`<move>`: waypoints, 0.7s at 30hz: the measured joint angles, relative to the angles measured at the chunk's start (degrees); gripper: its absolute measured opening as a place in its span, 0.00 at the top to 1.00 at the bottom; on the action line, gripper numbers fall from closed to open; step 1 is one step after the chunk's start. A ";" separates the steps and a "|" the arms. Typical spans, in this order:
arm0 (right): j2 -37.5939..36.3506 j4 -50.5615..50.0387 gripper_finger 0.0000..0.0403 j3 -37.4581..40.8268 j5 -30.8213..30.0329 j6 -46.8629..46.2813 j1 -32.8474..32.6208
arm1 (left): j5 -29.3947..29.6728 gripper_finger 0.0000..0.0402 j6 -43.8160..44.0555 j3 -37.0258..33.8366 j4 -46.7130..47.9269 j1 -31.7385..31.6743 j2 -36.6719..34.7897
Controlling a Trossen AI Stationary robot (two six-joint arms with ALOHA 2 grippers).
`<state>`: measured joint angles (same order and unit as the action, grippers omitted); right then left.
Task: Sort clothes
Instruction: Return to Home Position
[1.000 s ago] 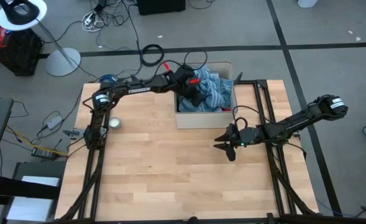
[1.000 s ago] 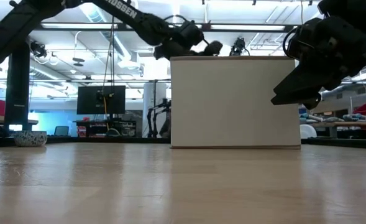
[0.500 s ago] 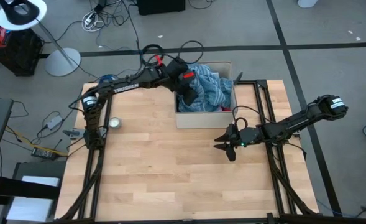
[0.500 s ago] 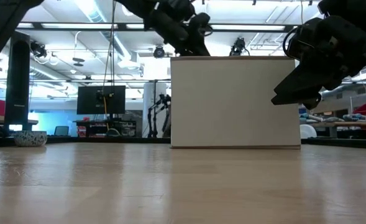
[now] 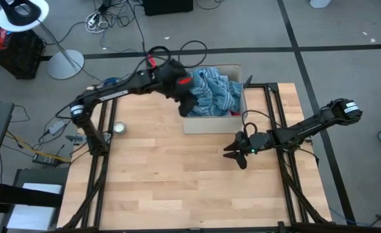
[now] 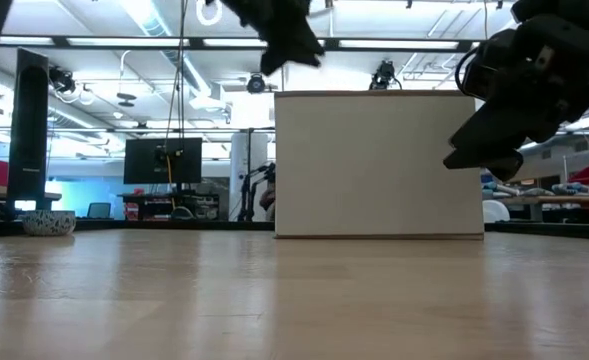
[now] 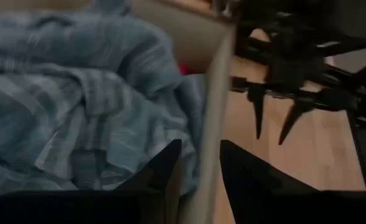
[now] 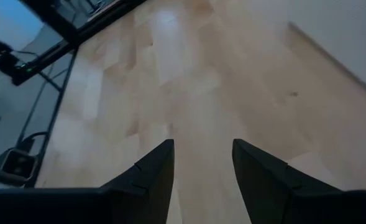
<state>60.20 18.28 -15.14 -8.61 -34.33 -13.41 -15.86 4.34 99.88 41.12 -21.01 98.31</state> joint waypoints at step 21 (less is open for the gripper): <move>0.00 -1.83 0.59 0.04 0.67 19.57 0.20 | 4.23 0.71 0.56 -50.21 -29.84 9.82 -37.99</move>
<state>60.20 16.46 -15.09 -7.94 -14.76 -13.21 -11.63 4.89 49.68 11.28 -11.18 60.32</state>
